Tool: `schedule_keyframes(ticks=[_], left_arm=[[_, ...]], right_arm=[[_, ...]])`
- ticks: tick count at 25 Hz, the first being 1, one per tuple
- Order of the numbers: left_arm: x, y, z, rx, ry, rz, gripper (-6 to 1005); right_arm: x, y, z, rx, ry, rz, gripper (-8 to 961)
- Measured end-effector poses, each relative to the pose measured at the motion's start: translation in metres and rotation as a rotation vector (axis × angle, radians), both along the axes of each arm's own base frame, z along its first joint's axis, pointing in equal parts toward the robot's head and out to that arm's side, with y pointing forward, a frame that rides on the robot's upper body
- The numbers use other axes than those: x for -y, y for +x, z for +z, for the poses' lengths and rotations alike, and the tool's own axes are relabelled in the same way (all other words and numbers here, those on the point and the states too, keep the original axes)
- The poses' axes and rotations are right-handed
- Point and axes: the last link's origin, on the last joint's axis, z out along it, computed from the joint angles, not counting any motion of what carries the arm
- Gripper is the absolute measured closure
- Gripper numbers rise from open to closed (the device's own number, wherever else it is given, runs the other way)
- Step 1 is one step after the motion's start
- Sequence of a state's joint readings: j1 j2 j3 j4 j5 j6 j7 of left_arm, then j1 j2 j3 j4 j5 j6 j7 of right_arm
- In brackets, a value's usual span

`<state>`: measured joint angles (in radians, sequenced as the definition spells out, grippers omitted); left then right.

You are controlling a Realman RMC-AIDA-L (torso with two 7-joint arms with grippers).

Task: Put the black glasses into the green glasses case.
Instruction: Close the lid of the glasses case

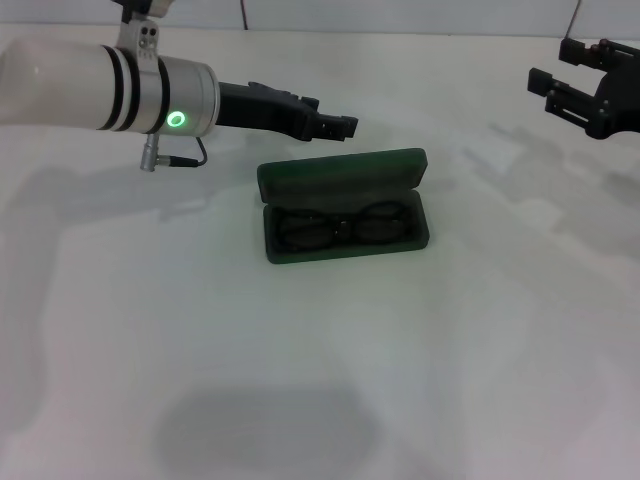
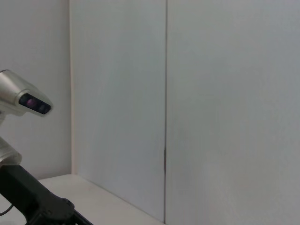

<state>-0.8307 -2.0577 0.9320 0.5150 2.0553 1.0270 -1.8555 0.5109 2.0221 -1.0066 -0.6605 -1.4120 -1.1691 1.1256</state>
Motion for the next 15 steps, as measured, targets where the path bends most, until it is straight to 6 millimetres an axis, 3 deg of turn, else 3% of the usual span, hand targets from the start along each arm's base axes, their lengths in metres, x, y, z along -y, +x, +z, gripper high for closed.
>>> schedule_keyframes(ticks=[15], left_arm=[[0.017, -0.008, -0.018, -0.047, -0.066, -0.036, 287]], right_arm=[[0.002, -0.004, -0.007, 0.017, -0.029, 0.025, 418]])
